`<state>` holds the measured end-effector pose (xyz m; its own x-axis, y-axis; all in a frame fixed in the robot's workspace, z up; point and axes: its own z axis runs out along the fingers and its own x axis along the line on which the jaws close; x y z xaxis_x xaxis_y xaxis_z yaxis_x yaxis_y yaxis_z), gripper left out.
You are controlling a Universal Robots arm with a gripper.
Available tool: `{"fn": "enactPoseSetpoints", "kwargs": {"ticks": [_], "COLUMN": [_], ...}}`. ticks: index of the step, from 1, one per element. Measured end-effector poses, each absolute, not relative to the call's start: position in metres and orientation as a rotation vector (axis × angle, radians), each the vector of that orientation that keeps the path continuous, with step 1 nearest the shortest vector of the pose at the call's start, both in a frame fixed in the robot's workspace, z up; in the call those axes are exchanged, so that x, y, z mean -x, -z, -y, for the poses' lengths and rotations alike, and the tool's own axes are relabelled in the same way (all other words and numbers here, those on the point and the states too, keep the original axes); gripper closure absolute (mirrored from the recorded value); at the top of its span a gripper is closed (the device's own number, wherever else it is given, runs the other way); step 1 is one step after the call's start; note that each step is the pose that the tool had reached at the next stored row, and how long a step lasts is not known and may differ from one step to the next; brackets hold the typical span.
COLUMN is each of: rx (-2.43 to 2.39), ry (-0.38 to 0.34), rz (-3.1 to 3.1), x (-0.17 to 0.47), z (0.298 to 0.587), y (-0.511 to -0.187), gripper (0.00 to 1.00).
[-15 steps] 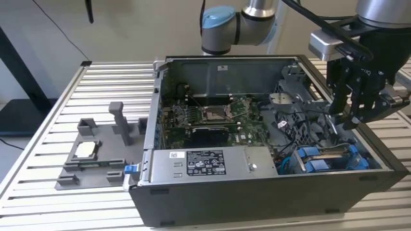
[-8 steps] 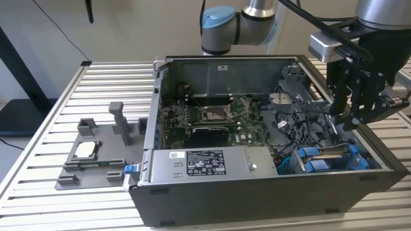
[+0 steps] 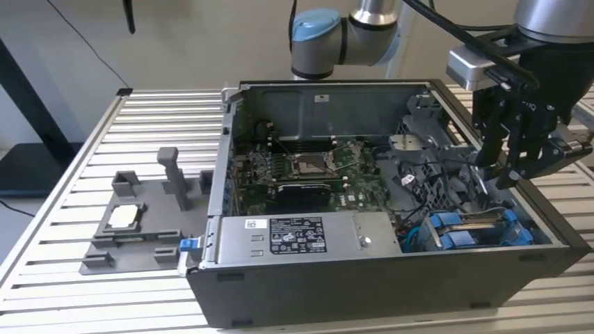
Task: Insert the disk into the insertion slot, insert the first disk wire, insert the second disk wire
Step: 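Insert the first disk wire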
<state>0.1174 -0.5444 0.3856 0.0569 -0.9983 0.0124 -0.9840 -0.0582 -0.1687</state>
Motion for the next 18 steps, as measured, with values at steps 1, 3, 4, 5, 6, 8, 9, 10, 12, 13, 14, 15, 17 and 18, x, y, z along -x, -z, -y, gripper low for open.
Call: {"fn": "enactPoseSetpoints", "kwargs": {"ticks": [1, 3, 4, 5, 6, 8, 9, 10, 12, 13, 14, 15, 17, 18], "rx": [2.197, 2.197, 2.197, 2.197, 2.197, 2.197, 2.197, 2.197, 2.197, 2.197, 2.197, 2.197, 2.197, 2.197], "ry": [0.19, 0.19, 0.19, 0.19, 0.19, 0.19, 0.19, 0.189, 0.19, 0.19, 0.19, 0.19, 0.19, 0.19], "rz": [-2.073, -2.073, -2.073, -2.073, -2.073, -2.073, -2.073, -2.073, -2.073, -2.073, -2.073, -2.073, -2.073, -2.073], "x": [-0.1174, -0.1174, -0.1175, -0.1174, -0.1174, -0.1174, -0.1175, -0.1175, -0.1175, -0.1175, -0.1175, -0.1175, -0.1175, -0.1175], "z": [0.5445, 0.5445, 0.5444, 0.5444, 0.5444, 0.5444, 0.5443, 0.5442, 0.5441, 0.5441, 0.5441, 0.5441, 0.5441, 0.5441], "y": [-0.3855, -0.3856, -0.3855, -0.3855, -0.3854, -0.3854, -0.3853, -0.3852, -0.3853, -0.3854, -0.3854, -0.3854, -0.3853, -0.3853], "gripper": [0.53, 0.53, 0.56, 0.62, 0.62, 0.69, 0.69, 0.71, 0.78, 0.81, 0.81, 0.81, 0.81, 0.81]}}
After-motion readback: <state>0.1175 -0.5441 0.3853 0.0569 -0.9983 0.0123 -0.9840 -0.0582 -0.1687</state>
